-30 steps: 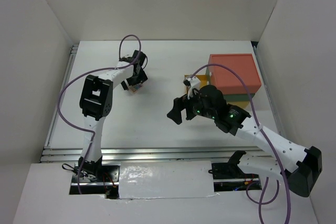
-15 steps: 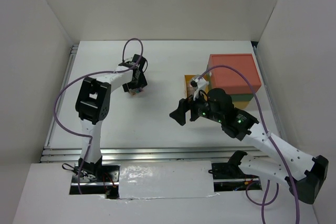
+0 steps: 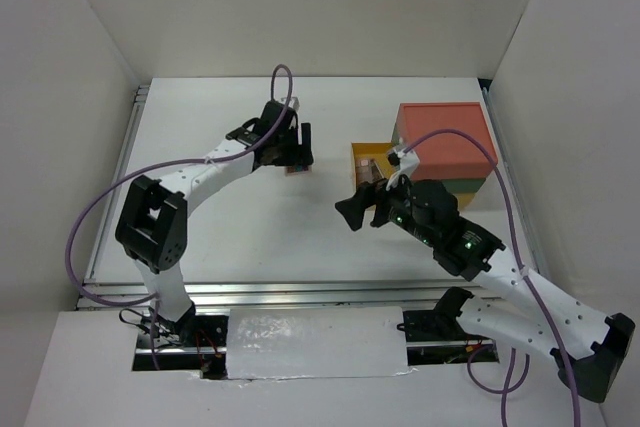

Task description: Organize the makeup

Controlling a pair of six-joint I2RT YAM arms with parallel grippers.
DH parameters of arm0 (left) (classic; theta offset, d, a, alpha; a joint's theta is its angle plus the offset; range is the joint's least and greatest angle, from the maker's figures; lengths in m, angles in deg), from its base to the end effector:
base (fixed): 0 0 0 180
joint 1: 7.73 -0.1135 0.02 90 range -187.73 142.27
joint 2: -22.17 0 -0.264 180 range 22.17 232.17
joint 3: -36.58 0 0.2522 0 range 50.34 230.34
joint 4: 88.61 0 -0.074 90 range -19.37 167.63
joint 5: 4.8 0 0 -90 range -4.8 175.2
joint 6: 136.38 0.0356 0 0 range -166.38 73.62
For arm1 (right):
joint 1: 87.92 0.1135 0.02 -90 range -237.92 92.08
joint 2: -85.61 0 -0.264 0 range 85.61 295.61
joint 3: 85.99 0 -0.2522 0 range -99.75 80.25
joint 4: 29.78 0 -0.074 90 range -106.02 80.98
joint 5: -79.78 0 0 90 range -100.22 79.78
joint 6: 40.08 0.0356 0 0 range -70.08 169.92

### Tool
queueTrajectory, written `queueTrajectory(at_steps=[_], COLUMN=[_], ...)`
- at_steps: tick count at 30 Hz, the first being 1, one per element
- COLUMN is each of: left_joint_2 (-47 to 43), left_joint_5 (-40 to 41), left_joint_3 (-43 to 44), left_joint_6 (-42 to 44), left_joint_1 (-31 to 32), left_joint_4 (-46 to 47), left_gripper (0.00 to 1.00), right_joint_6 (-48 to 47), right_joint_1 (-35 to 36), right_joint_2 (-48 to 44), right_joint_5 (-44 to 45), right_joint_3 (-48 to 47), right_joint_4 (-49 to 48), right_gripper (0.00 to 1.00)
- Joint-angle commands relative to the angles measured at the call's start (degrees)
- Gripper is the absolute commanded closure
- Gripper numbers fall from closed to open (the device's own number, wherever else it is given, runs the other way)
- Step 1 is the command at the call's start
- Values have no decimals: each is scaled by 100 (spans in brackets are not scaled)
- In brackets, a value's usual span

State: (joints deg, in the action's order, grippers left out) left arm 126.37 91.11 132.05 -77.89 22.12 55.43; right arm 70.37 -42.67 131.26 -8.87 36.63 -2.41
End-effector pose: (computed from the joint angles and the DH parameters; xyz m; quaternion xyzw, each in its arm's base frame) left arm 0.3590 -0.2018 0.2542 -0.0332 0.9212 -0.1554 0.3551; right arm 0.1329 0.1329 0.3240 -0.1641 0.7796 0.3199 0.5127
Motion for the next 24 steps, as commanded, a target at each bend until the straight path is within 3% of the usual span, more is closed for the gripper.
queueTrajectory(at_steps=[1, 4, 8, 13, 19, 22, 24], left_joint_2=[-295, -191, 257, 1047, 1840, 2077, 2157], left_joint_5=[-834, -1179, -1846, -2243, -2384, -2446, -2402], left_joint_3=[46, 257, 670, 1250, 1848, 2015, 2085], left_joint_6=[277, 250, 40, -330, -663, -743, -752], left_joint_1=[109, 346, 583, 751, 786, 786, 786], left_joint_4=[847, 1322, 1911, 2605, 2764, 2800, 2703], left_gripper=[92, 91, 90, 80, 71, 59, 43], right_joint_6=[363, 653, 803, 829, 829, 821, 821], right_joint_1=[45, 45, 45, 36, 36, 27, 18], right_joint_2=[-337, -565, -899, -997, -952, -979, -996], right_joint_5=[1206, 2068, 2484, 2555, 2520, 2538, 2555], right_joint_3=[238, 379, 590, 591, 573, 582, 582], right_joint_4=[-455, -438, -560, -526, -517, -517, -517], right_gripper=[0, 0, 0, 0, 0, 0, 0])
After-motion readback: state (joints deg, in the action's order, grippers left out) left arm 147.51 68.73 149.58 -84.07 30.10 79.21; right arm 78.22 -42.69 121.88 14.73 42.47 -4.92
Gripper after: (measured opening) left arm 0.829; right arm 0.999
